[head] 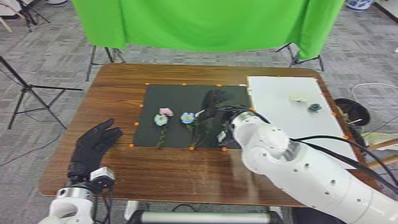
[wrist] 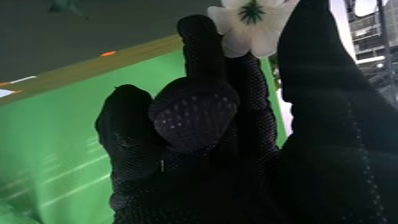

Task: Arrange flowers

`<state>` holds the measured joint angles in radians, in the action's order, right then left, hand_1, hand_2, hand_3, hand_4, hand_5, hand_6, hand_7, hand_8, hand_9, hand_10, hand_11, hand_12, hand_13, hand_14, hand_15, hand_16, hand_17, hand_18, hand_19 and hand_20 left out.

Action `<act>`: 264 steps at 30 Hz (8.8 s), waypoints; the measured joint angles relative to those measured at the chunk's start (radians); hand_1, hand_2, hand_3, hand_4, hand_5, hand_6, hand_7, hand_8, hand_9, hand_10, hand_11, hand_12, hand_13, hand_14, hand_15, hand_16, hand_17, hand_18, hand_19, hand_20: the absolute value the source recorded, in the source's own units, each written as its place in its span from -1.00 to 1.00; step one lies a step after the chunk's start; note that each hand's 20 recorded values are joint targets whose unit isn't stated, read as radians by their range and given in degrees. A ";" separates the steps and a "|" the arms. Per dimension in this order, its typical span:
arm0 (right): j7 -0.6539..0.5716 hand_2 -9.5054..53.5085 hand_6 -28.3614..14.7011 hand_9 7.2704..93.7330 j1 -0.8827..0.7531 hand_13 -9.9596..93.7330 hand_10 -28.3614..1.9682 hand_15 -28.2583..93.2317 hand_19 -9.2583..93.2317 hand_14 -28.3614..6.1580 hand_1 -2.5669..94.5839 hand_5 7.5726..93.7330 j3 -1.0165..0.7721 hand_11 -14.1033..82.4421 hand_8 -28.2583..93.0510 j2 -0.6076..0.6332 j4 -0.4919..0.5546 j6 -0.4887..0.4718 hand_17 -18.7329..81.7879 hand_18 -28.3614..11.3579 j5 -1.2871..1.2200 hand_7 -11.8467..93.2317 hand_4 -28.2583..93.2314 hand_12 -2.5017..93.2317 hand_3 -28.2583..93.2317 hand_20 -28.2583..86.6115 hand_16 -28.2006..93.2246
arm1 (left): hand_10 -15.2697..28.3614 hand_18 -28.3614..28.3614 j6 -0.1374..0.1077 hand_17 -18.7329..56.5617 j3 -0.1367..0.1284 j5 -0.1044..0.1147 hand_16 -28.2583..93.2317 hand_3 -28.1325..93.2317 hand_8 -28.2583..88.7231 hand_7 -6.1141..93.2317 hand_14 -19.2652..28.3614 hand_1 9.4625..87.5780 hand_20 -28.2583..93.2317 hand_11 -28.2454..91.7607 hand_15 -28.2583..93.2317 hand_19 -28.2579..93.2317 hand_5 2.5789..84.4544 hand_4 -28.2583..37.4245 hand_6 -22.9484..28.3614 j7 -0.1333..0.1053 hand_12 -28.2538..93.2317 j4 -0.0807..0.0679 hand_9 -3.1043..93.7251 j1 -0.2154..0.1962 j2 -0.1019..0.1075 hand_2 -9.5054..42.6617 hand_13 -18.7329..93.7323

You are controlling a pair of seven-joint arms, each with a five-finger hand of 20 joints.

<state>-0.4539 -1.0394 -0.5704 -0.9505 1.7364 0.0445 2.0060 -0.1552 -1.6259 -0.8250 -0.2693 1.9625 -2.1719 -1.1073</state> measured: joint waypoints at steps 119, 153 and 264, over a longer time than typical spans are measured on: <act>-0.046 -1.00 0.42 0.84 -0.283 0.97 0.15 0.49 1.00 0.52 0.20 0.68 -0.341 -0.46 -0.46 0.145 0.088 0.228 0.66 -0.30 0.119 -0.38 -0.86 -0.33 0.52 0.46 -0.06 | 0.27 0.46 0.008 -0.40 -0.022 -0.001 -0.50 0.65 -0.65 -0.53 0.51 -0.63 -0.23 -0.18 -0.17 -0.35 0.14 -0.88 -0.09 0.017 -0.31 0.021 0.10 -0.027 -0.006 -0.87 -0.01; 0.068 -0.96 0.46 0.66 -0.086 0.93 0.20 0.53 1.00 0.52 0.13 0.53 -0.162 -0.47 -0.50 0.036 -0.121 0.074 0.63 -0.30 0.063 -0.33 -0.84 -0.42 0.52 0.51 -0.06 | 0.27 0.46 0.012 -0.40 -0.018 0.001 -0.50 0.66 -0.65 -0.53 0.51 -0.63 -0.23 -0.18 -0.18 -0.35 0.14 -0.88 -0.09 0.021 -0.31 0.016 0.10 -0.017 -0.006 -0.88 -0.01; -0.124 -0.87 0.45 0.50 -0.464 1.00 0.31 0.53 1.00 0.57 0.20 0.57 -0.386 -0.51 -0.57 -0.109 0.102 0.624 0.75 -0.21 0.145 -0.45 -0.85 -0.73 0.52 0.48 -0.09 | 0.26 0.47 0.019 -0.40 -0.020 -0.006 -0.50 0.65 -0.65 -0.53 0.50 -0.63 -0.24 -0.18 -0.18 -0.35 0.14 -0.88 -0.09 0.029 -0.31 0.016 0.10 -0.015 -0.001 -0.86 -0.01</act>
<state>-0.5784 -1.5038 -0.9567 -1.0593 1.8383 0.6684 2.1505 -0.1361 -1.6455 -0.8306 -0.2398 1.9786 -2.1868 -1.1081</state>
